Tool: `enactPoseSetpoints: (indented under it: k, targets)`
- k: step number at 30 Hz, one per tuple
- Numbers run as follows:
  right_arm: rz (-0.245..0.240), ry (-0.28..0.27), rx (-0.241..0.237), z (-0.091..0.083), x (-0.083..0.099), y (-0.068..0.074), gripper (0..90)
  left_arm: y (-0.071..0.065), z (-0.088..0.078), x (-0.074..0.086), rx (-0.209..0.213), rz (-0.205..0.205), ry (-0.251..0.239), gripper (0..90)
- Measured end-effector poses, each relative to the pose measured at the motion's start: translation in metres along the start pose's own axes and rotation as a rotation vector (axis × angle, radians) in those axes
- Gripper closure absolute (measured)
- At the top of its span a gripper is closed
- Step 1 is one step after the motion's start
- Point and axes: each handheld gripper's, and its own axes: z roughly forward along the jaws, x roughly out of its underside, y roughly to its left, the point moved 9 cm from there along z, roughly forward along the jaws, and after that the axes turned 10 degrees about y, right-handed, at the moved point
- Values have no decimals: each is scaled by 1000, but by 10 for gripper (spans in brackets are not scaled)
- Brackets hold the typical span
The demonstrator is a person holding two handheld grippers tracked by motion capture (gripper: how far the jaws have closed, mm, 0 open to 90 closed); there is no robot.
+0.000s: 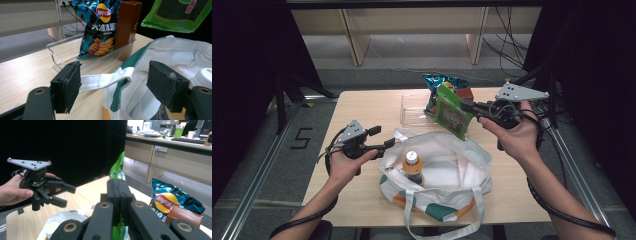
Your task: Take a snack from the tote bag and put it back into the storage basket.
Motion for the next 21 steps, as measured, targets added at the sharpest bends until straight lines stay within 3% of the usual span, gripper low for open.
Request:
enactPoseSetpoints:
  k: [12, 15, 17, 18, 21]
  targets:
    - [-6, -10, 12, 6, -6, -6, 900, 0, 0, 0, 0, 0, -2, 262]
    - [17, -6, 10, 7, -6, -6, 900, 0, 0, 0, 0, 0, -3, 262]
    - [-1, -12, 23, 8, -7, -10, 900, 0, 0, 0, -1, -1, -1, 262]
    - [27, -4, 12, 8, -7, -9, 900, 0, 0, 0, -1, -2, -2, 262]
    - [5, -18, 25, 11, -9, -14, 900, 0, 0, 0, -1, -1, -3, 262]
